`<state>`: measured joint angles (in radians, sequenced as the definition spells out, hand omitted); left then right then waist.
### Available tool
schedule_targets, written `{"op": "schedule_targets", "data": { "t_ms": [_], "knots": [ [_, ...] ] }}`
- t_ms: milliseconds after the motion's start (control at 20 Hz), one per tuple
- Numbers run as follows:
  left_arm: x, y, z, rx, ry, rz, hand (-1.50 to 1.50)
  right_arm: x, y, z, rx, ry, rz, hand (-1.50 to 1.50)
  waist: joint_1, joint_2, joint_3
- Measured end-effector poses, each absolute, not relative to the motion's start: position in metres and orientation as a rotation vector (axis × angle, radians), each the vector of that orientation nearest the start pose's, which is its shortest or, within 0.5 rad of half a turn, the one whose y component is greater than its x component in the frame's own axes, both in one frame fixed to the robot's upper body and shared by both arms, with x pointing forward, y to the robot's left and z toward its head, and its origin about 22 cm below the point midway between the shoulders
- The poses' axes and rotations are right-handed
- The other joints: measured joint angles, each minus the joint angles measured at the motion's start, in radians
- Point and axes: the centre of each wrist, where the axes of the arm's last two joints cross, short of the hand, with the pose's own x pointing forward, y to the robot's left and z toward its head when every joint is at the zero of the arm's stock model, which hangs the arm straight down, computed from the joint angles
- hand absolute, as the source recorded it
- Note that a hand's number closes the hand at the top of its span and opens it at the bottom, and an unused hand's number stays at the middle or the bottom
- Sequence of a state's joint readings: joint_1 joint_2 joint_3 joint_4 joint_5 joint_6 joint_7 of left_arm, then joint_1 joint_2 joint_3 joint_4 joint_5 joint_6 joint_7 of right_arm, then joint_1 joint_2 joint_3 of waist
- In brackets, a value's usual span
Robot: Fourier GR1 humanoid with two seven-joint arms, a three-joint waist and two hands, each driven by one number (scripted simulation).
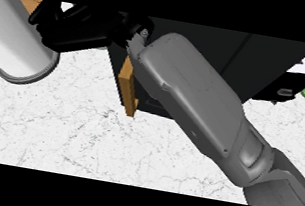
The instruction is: Pick up the wine, place it into the cabinet and close the cabinet
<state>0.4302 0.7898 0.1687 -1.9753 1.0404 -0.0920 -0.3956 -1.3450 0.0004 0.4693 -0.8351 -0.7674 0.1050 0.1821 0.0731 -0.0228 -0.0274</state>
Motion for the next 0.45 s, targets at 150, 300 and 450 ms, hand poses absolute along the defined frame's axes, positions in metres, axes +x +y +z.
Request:
{"op": "schedule_targets", "data": {
  "t_ms": [150, 300, 450],
  "knots": [
    [0.153, 0.377, 0.123, -0.262, -1.972, 0.152, -1.50, 0.381, 0.034, 0.224, 0.838, -1.498, 0.769, 1.50, -0.002, -0.001, -0.005],
    [0.154, 0.371, 0.123, -0.287, -1.967, 0.150, -1.50, 0.381, 0.034, 0.223, 0.868, -1.510, 0.769, 1.50, -0.008, 0.000, -0.012],
    [0.155, 0.365, 0.122, -0.320, -1.950, 0.152, -1.50, 0.382, 0.033, 0.222, 0.893, -1.515, 0.770, 1.50, -0.012, 0.000, -0.015]
  ]
}}
